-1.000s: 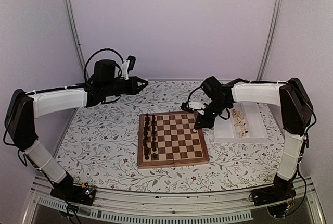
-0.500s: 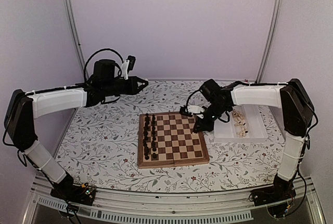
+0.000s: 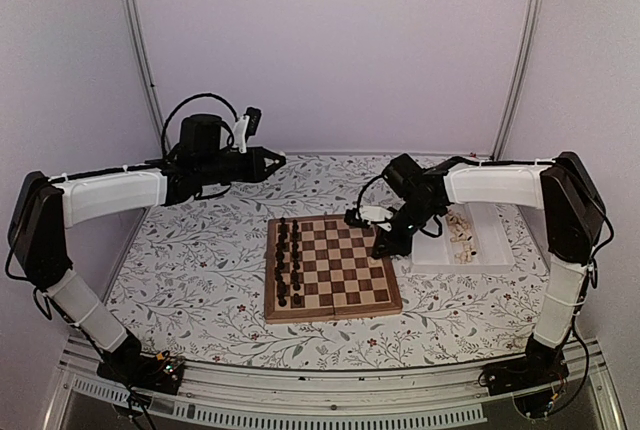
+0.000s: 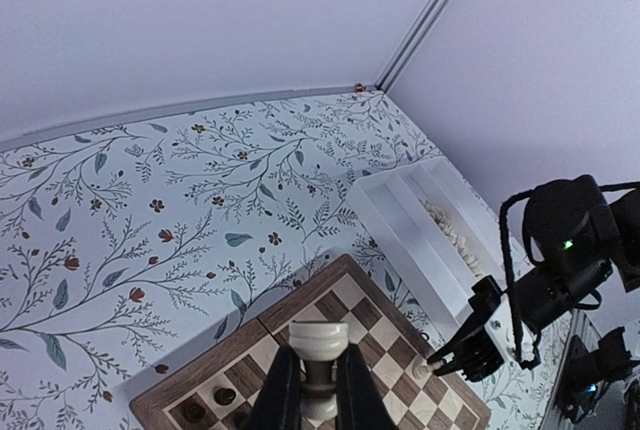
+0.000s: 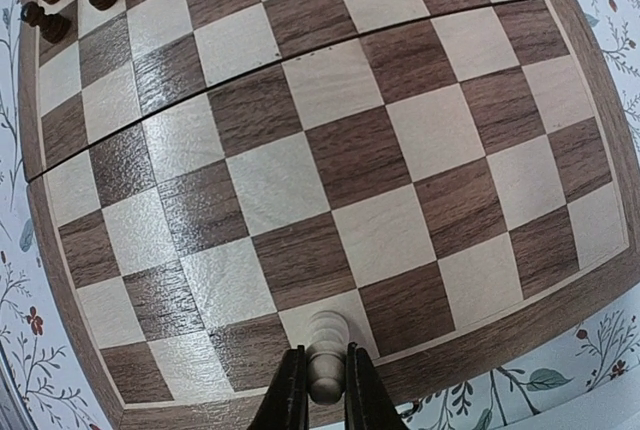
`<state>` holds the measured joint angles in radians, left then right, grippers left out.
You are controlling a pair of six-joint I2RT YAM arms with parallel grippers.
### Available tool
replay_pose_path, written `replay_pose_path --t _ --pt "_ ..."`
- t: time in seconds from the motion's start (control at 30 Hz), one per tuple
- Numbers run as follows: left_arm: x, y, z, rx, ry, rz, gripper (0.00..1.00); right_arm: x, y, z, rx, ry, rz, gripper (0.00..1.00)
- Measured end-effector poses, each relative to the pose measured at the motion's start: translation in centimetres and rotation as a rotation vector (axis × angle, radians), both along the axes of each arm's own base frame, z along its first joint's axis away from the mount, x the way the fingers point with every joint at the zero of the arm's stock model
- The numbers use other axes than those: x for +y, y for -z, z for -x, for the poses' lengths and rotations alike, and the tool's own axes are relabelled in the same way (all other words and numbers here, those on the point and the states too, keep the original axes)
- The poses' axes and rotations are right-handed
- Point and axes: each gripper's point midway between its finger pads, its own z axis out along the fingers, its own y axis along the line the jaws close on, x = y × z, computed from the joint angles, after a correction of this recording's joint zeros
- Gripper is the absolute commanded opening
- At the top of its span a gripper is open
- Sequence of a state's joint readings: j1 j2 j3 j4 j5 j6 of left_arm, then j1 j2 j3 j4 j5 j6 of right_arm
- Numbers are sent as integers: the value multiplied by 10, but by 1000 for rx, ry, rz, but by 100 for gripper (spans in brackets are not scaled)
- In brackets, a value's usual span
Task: Set up the chess pieces on the board
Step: Place the chess piece on the chessboard.
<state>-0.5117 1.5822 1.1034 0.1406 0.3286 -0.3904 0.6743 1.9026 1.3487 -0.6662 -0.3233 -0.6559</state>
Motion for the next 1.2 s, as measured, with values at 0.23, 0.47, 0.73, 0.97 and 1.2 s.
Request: replay_pose_path --t 0.23,0.47,0.73,0.97,1.2 --pt "0 1 1 5 2 -2 0 -3 3 3 5 -2 24 29" --pt "-1 3 1 9 6 -3 0 -7 3 9 30 3 49 46" --pt "-12 17 4 54 73 -15 0 -7 -46 2 -30 6 -24 44" --pt "-63 31 31 114 332 -117 0 -25 -113 23 -186 -105 -152 44" --pt "-110 55 132 283 743 -113 0 -33 -129 45 -284 -232 -163 48"
